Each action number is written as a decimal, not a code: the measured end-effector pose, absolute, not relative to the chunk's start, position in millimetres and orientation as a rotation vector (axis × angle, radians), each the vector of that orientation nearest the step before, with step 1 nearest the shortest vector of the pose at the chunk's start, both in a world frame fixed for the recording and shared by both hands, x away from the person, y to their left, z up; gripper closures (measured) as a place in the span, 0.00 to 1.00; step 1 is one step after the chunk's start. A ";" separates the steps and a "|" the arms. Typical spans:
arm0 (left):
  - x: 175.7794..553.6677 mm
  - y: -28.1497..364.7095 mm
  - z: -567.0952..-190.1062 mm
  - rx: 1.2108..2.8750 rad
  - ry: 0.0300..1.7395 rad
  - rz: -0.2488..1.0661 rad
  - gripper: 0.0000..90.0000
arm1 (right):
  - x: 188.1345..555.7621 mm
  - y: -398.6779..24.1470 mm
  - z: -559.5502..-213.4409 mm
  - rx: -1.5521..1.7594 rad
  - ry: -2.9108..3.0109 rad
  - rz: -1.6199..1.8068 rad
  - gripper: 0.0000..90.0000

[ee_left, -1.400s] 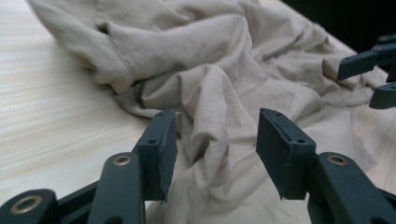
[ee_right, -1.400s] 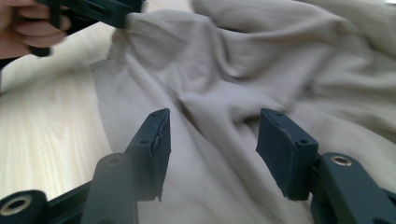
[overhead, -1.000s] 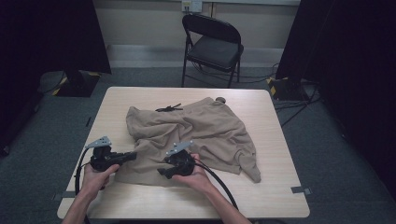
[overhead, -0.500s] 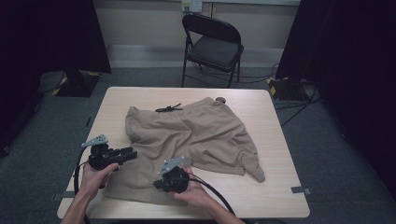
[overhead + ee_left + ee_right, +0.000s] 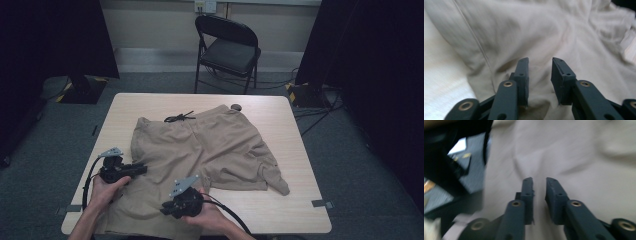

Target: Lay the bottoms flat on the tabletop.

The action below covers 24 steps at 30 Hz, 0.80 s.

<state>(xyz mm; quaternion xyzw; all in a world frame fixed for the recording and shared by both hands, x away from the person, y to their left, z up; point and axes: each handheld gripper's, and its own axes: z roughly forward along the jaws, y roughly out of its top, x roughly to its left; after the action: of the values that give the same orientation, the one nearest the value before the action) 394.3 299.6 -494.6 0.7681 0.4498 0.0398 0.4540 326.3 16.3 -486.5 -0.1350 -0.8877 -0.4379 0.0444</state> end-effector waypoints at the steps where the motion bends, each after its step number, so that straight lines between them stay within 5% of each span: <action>1: 393.7 297.4 -496.0 1.921 1.110 0.095 0.76 | 337.4 12.3 -479.5 -0.472 -2.723 -1.382 0.80; 8: 378.8 288.2 -496.7 1.980 1.072 0.077 0.75 | 378.0 -5.5 -469.3 -0.686 -2.734 -1.467 0.73; 14: 375.4 270.4 -496.9 2.021 0.969 -0.062 0.75 | 400.2 -8.5 -481.1 -0.820 -2.778 -1.414 0.67; 24: 387.0 285.9 -483.3 1.877 1.013 0.056 0.65 | 389.9 -18.6 -497.2 -0.774 -2.838 -1.357 0.68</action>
<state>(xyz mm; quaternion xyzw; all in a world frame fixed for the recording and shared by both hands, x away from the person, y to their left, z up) 387.0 285.9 -483.3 0.7703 0.4158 0.0231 0.4829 389.9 -18.6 -497.2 -0.2386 -0.8751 -0.4183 -0.0487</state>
